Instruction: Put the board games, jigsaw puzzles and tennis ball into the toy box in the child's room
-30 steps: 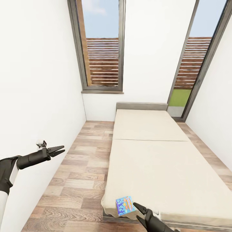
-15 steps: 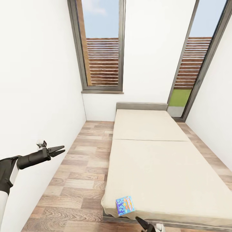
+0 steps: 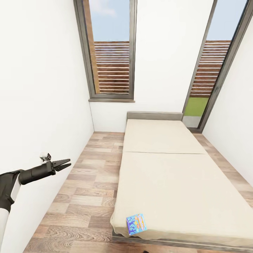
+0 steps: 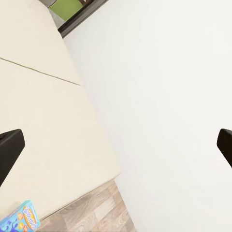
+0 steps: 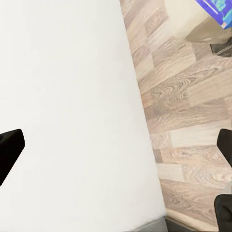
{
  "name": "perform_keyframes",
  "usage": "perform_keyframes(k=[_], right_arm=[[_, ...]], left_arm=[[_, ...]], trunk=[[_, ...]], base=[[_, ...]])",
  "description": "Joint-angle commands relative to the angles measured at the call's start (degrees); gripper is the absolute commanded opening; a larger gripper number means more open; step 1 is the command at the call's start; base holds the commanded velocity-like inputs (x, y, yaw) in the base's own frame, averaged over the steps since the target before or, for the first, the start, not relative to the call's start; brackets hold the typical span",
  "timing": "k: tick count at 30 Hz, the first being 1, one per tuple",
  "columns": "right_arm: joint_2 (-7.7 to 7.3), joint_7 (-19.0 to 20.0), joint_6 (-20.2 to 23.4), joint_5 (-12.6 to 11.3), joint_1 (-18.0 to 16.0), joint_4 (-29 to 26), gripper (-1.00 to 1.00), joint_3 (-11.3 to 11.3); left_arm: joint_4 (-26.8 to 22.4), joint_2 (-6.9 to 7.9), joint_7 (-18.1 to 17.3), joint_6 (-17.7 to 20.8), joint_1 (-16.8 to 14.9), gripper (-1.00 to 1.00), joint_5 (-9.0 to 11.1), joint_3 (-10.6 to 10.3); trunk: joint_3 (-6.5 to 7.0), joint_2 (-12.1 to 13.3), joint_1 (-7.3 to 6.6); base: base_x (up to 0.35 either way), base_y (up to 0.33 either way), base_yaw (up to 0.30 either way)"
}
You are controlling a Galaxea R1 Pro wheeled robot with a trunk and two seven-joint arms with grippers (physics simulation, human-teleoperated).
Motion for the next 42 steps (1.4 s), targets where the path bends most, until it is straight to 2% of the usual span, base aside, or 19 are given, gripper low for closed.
perform_keyframes(k=[1,5,12,16,20,26,42], right_arm=[[0.01,2.3,-1.3,-0.3,0.0,0.1,1.00,-0.1],[-0.01,6.5,-4.4,-0.3,0.0,0.3,1.00,-0.2],[-0.09,8.4,-5.5,-0.4,-0.9,0.3,1.00,-0.6],[-1.17,9.7,-5.4,-1.1,-3.3,0.4,1.00,-1.2],[-2.72,12.8,-5.4,-2.3,-4.3,2.0,1.00,-3.4],[-3.18,17.3,-5.6,-3.1,-4.4,3.7,1.00,-5.8],[-2.47,17.9,-5.8,-3.1,-4.9,3.6,1.00,-6.4]], left_arm=[[0.0,-0.02,-0.2,0.6,0.0,1.00,0.0,0.0],[0.0,-0.05,-0.2,0.6,0.0,1.00,-0.1,0.0],[0.0,-0.06,-0.2,0.6,0.0,1.00,-0.1,0.0],[0.0,-0.06,-0.1,0.6,0.0,1.00,-0.2,0.0],[0.0,-0.44,-0.1,0.6,0.0,1.00,-0.3,-0.1],[0.0,-0.65,-0.2,0.6,0.0,1.00,-0.3,0.0],[0.0,-0.39,-0.5,1.0,0.0,1.00,0.0,0.2]], trunk=[[-0.10,-0.1,0.02],[-0.10,-0.1,0.02],[-0.10,-0.1,0.02],[-0.10,-0.1,0.02],[-0.10,-0.1,0.02],[-0.10,-0.1,0.02],[-0.10,-0.1,0.02]], base=[[0.000,0.000,0.000],[0.000,0.000,0.000],[0.000,0.000,0.000],[0.000,0.000,0.000],[0.000,0.000,0.000],[0.000,0.000,0.000],[0.000,0.000,0.000]])
